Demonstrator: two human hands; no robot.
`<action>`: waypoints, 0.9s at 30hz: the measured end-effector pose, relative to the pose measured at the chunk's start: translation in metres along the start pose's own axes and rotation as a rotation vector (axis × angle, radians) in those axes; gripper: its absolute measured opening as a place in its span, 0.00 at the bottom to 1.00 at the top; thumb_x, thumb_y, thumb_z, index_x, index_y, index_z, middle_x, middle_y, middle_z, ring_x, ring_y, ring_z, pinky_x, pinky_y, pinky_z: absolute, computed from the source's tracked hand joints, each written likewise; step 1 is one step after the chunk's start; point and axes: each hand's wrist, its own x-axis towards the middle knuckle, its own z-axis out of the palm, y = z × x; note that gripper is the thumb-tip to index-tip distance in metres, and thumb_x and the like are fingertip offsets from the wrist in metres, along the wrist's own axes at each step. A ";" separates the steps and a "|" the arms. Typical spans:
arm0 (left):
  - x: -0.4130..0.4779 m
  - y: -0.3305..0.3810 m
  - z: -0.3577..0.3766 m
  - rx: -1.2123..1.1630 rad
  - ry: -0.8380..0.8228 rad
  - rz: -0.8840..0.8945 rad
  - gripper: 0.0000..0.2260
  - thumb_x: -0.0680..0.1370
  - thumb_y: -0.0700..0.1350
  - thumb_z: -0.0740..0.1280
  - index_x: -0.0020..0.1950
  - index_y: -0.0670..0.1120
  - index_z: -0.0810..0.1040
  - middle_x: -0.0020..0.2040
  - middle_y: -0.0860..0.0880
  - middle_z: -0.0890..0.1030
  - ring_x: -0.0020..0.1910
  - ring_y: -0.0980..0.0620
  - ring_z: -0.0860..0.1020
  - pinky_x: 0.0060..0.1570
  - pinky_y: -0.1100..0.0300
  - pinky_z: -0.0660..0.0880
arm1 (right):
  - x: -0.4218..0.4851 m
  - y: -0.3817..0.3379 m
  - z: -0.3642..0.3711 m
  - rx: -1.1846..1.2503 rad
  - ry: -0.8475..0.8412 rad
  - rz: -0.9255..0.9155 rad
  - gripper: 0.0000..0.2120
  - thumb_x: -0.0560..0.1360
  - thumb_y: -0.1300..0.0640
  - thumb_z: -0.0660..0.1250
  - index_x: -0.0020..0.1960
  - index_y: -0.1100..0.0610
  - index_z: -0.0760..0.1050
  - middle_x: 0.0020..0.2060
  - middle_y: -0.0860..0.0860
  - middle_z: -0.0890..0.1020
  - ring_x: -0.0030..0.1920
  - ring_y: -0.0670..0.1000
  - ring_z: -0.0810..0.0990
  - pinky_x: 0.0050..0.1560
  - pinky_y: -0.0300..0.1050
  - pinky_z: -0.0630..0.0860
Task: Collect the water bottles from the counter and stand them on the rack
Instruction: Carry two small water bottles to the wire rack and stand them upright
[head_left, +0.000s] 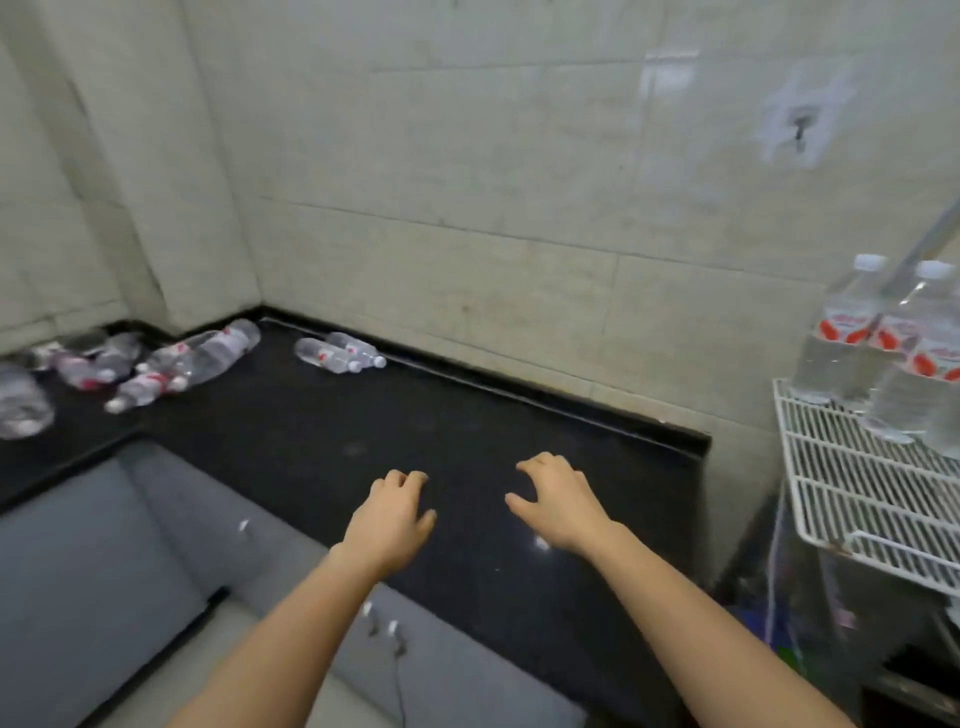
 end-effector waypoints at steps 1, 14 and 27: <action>-0.003 -0.022 -0.006 0.012 0.002 -0.037 0.22 0.80 0.52 0.60 0.72 0.47 0.63 0.65 0.45 0.68 0.64 0.45 0.67 0.56 0.53 0.72 | 0.009 -0.018 0.008 -0.001 -0.022 -0.014 0.26 0.79 0.46 0.60 0.73 0.56 0.65 0.70 0.52 0.69 0.69 0.54 0.66 0.67 0.52 0.64; 0.066 -0.202 -0.022 0.033 0.023 -0.235 0.21 0.80 0.51 0.58 0.72 0.48 0.62 0.67 0.46 0.68 0.64 0.46 0.67 0.59 0.52 0.72 | 0.176 -0.148 0.102 -0.014 -0.209 -0.119 0.27 0.79 0.46 0.61 0.74 0.56 0.63 0.69 0.54 0.69 0.69 0.55 0.66 0.67 0.53 0.65; 0.281 -0.314 -0.005 0.115 -0.232 -0.165 0.23 0.81 0.50 0.56 0.74 0.46 0.59 0.70 0.45 0.64 0.68 0.44 0.63 0.62 0.50 0.70 | 0.395 -0.167 0.178 -0.061 -0.362 0.004 0.26 0.79 0.47 0.60 0.73 0.57 0.64 0.68 0.54 0.69 0.69 0.56 0.65 0.68 0.54 0.63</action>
